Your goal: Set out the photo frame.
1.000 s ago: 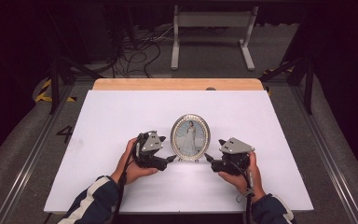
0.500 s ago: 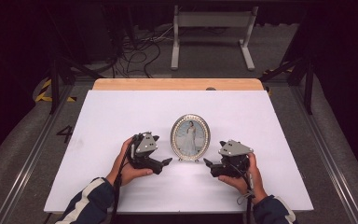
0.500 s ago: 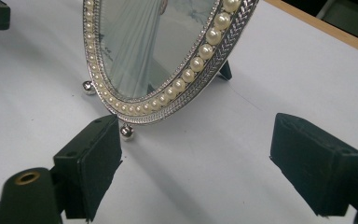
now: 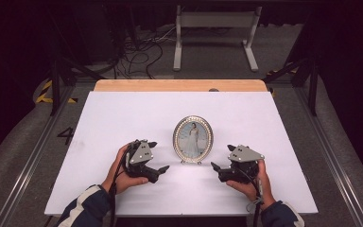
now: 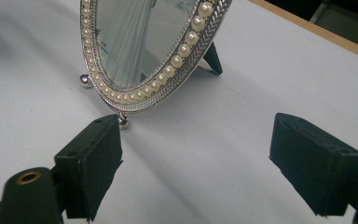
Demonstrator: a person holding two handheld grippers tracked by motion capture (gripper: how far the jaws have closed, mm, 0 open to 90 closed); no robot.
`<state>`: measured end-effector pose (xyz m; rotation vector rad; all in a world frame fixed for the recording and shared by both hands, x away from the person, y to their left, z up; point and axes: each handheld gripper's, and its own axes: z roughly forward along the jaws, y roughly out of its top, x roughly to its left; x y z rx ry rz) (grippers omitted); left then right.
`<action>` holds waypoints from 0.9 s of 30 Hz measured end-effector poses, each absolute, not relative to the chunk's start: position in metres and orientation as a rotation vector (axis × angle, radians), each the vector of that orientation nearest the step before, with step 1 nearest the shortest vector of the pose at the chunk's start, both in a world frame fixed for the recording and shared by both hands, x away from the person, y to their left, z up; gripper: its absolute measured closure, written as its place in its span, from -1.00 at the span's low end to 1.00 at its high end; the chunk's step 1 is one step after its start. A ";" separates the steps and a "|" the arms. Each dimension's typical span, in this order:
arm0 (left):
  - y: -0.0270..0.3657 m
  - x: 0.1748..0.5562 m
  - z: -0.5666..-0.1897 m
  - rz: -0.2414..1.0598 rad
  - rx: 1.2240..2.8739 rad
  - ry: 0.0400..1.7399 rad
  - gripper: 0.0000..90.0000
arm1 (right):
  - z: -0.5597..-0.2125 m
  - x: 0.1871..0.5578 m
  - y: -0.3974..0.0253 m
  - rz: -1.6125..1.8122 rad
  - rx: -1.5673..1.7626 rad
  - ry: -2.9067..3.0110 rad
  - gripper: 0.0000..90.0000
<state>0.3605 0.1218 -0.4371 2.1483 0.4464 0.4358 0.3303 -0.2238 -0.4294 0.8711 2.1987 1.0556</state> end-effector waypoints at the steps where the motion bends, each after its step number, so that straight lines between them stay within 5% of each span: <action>1: 0.123 0.360 -0.437 0.437 2.148 0.448 -0.78 | -0.430 0.330 -0.225 1.056 0.873 2.197 -0.62; 27: 0.159 0.340 -0.441 0.489 2.170 0.499 -0.83 | -0.433 0.322 -0.231 0.995 0.851 2.204 -0.63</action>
